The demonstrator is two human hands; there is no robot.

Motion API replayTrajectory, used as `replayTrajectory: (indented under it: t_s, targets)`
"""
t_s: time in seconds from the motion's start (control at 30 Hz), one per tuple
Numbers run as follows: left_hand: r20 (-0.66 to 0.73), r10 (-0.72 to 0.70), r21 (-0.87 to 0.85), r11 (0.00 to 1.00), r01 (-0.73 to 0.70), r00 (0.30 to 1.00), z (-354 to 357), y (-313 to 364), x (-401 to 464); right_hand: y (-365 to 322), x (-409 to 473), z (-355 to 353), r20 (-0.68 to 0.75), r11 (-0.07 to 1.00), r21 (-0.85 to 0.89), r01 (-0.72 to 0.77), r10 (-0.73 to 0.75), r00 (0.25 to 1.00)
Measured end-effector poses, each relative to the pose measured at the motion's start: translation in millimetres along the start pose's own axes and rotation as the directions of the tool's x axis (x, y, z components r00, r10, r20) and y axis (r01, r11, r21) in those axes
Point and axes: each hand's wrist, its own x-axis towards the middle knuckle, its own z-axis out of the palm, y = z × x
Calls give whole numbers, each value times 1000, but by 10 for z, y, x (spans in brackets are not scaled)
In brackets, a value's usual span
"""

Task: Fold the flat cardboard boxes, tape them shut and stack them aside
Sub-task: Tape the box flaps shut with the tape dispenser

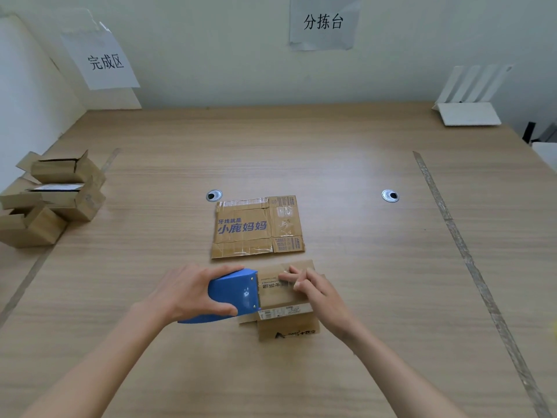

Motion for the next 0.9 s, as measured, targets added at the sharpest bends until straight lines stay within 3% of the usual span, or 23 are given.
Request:
replayTrajectory:
  t_s: [0.3,0.5,0.57,0.77,0.9]
  targets:
    - [28,-63,-9,998,63,998,-53,-32,53,1,92,39,-169,996,94,4,12,986]
    - [62,-83,-16,996,84,995,26,-71,116,105,88,71,-364,964,-237,118,-201,910]
    - [64,-81,-27,996,82,995,16,-71,127,117,94,86,-411,952,-275,136,-244,878]
    - [86,-74,-42,996,78,994,-45,27,183,134,104,70,-451,994,-112,7,-58,891]
    - [109,-132,4,991,133,985,-151,-212,91,186,90,-112,-415,973,229,13,86,906]
